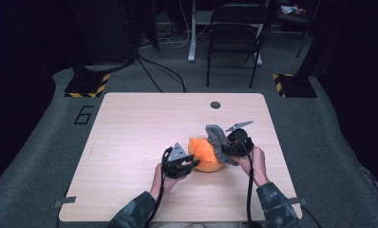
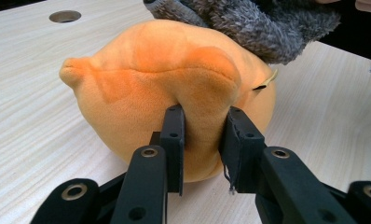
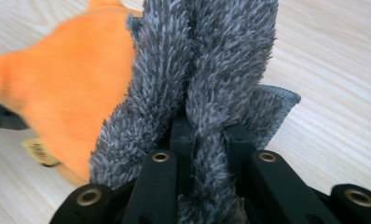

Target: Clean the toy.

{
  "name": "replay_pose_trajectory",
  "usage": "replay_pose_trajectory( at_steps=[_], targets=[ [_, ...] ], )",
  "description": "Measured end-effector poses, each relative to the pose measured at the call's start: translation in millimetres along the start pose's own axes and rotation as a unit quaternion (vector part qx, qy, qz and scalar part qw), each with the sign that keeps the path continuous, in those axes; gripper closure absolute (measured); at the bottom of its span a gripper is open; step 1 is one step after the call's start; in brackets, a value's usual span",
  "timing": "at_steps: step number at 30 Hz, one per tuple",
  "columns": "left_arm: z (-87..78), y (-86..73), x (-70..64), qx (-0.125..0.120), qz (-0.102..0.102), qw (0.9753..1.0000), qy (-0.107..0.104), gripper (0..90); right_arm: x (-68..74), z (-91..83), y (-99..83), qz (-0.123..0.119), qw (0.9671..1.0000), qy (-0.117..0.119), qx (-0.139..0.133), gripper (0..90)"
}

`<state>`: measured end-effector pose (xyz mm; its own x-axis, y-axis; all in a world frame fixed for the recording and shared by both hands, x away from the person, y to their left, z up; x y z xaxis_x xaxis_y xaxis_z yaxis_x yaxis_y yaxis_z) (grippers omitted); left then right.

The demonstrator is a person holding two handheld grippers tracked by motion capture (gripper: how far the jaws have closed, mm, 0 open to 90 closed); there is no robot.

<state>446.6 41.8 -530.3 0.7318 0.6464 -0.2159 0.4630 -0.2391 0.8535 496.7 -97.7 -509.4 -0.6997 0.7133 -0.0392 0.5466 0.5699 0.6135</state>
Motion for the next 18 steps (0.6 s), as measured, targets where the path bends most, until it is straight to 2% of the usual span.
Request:
replay_pose_trajectory(
  at_steps=[2, 6, 9, 14, 18],
  targets=[
    [0.1, 0.4, -0.4, -0.001, 0.001, 1.0, 0.001, 71.4, -6.7, 1.8, -5.4, 0.007, 0.9999, -0.011, 0.009, 78.2],
    [0.2, 0.3, 0.4, -0.002, -0.002, 1.0, 0.0, 71.4, -16.8, 8.8, -15.4, 0.023, 0.9994, -0.015, 0.02, 78.2],
    [0.5, 0.5, 0.6, -0.002, -0.001, 1.0, 0.0, 71.4, -19.3, 15.1, -20.7, 0.036, 0.9988, -0.014, 0.028, 78.2],
    [0.8, 0.8, -0.9, -0.003, -0.002, 1.0, 0.001, 71.4, -21.8, 17.9, -24.4, 0.039, 0.9985, -0.021, 0.034, 78.2],
    [0.3, 0.4, 0.0, -0.003, -0.002, 1.0, 0.0, 71.4, -28.6, 24.1, -33.0, 0.042, 0.9972, -0.033, 0.053, 78.2]
  ],
)
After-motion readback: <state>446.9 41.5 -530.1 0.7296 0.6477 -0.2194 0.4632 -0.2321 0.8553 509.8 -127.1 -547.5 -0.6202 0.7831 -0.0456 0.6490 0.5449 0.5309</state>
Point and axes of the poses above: each handheld gripper's, and its own axes: z roughly forward along the jaws, y roughly out of its top, x roughly to its left, the point moved 10 cm from there along z, roughly forward along the jaws, and after that the axes turned 9 degrees about -z, right-handed, at the moved point
